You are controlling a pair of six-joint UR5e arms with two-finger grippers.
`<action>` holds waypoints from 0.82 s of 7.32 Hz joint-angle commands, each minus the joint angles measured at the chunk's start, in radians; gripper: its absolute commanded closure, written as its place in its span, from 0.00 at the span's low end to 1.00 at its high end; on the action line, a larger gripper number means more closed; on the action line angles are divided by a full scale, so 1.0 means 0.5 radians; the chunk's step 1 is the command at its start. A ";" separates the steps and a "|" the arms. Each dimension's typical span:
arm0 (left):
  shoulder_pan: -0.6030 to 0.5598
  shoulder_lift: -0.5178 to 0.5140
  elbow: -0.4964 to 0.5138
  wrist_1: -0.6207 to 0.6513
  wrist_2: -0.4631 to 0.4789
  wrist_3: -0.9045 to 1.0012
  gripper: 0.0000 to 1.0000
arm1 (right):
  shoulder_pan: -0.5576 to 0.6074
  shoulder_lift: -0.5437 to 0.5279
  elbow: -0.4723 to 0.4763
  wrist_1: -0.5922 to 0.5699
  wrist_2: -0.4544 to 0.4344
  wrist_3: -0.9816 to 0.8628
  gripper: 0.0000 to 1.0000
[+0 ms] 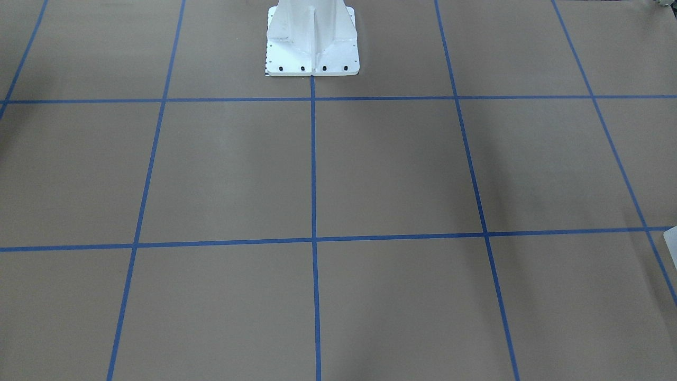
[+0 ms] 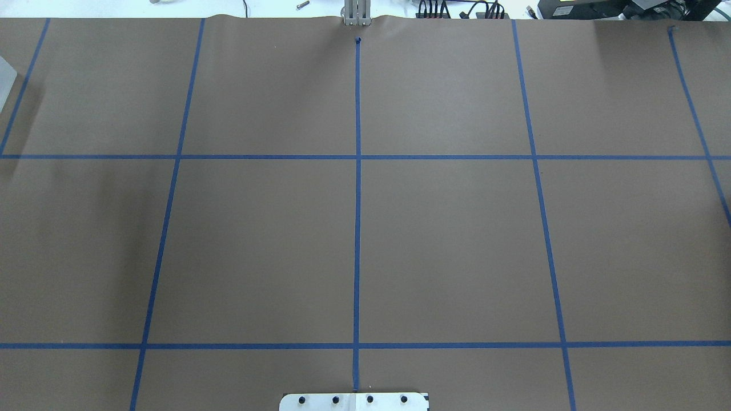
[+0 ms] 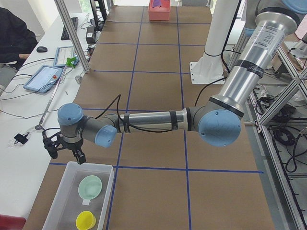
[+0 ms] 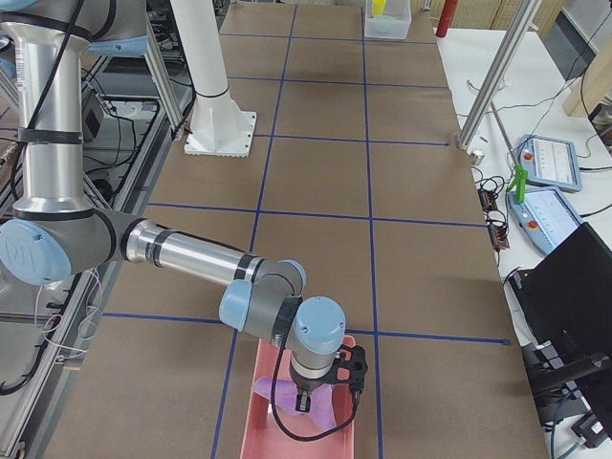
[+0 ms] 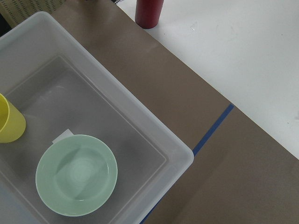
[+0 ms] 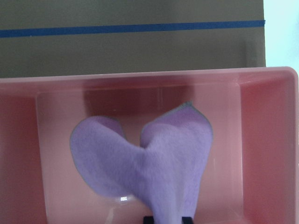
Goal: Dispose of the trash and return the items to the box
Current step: 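Drop the purple cloth into the pink bin with the right gripper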
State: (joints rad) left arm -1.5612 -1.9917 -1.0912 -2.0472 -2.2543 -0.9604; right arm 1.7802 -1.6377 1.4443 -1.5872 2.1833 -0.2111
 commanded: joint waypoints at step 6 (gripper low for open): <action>0.146 0.736 -0.872 0.081 0.002 0.815 0.02 | -0.117 -0.001 0.347 0.162 0.398 0.602 0.00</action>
State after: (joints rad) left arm -1.4891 -1.6927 -1.4577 -2.0309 -2.2531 -0.6441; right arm 1.7586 -1.6285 1.5760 -1.5059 2.3596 0.0240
